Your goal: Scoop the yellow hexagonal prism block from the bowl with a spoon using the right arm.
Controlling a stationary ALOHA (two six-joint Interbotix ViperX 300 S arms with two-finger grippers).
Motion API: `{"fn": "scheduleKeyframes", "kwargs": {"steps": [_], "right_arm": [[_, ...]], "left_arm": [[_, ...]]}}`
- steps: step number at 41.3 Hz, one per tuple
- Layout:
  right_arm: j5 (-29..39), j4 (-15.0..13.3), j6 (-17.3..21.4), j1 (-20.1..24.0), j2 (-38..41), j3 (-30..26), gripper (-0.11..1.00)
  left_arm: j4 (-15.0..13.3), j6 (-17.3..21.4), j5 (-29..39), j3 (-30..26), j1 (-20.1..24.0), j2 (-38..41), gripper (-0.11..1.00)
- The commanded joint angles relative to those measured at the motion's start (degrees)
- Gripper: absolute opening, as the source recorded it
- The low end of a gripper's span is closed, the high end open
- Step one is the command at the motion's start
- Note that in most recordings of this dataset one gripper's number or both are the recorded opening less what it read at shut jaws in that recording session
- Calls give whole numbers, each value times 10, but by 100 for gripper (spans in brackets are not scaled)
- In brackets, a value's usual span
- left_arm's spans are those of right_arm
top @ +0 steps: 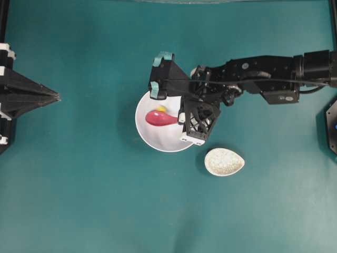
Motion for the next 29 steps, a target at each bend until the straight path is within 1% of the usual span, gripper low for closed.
{"fn": "scheduleKeyframes", "kwargs": {"steps": [1, 12, 18, 29], "right_arm": [[-15, -1, 0, 4, -11, -1, 24], [-25, -1, -1, 4, -13, 2, 24], [-23, -8, -2, 4, -18, 2, 24], [-4, -23, -1, 4, -65, 2, 24]], "left_arm": [[-1, 0, -4, -18, 0, 3, 9], [-1, 0, -3, -18, 0, 2, 9], [-1, 0, -4, -18, -1, 2, 9], [-1, 0, -4, -18, -1, 2, 9]]}}
